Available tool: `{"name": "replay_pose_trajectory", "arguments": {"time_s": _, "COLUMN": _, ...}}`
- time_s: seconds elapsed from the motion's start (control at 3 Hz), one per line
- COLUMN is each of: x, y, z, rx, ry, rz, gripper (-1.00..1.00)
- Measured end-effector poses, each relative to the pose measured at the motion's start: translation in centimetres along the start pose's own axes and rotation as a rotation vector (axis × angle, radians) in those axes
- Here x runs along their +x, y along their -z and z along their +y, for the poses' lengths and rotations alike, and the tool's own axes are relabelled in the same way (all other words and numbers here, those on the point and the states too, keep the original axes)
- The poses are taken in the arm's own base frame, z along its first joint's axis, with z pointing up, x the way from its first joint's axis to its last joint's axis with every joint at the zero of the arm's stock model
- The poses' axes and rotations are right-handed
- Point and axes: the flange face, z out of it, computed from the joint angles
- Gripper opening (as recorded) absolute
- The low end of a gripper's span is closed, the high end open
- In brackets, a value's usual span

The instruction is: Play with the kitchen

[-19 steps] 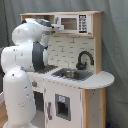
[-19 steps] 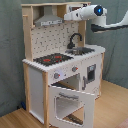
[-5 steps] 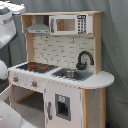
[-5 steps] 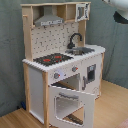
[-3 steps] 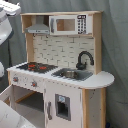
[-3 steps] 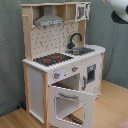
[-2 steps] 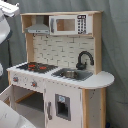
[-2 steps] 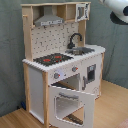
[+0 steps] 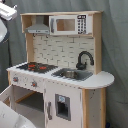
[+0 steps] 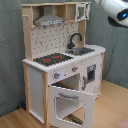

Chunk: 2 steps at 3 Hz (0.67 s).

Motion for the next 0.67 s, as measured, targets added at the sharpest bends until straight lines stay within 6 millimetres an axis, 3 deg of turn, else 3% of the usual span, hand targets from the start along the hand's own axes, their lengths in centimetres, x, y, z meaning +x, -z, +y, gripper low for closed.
{"name": "replay_pose_trajectory", "arguments": {"time_s": 0.67, "x": 2.12, "y": 0.71, "z": -0.84, "rx": -0.033, "ry": -0.07, "rz": -0.103, "gripper": 1.0}}
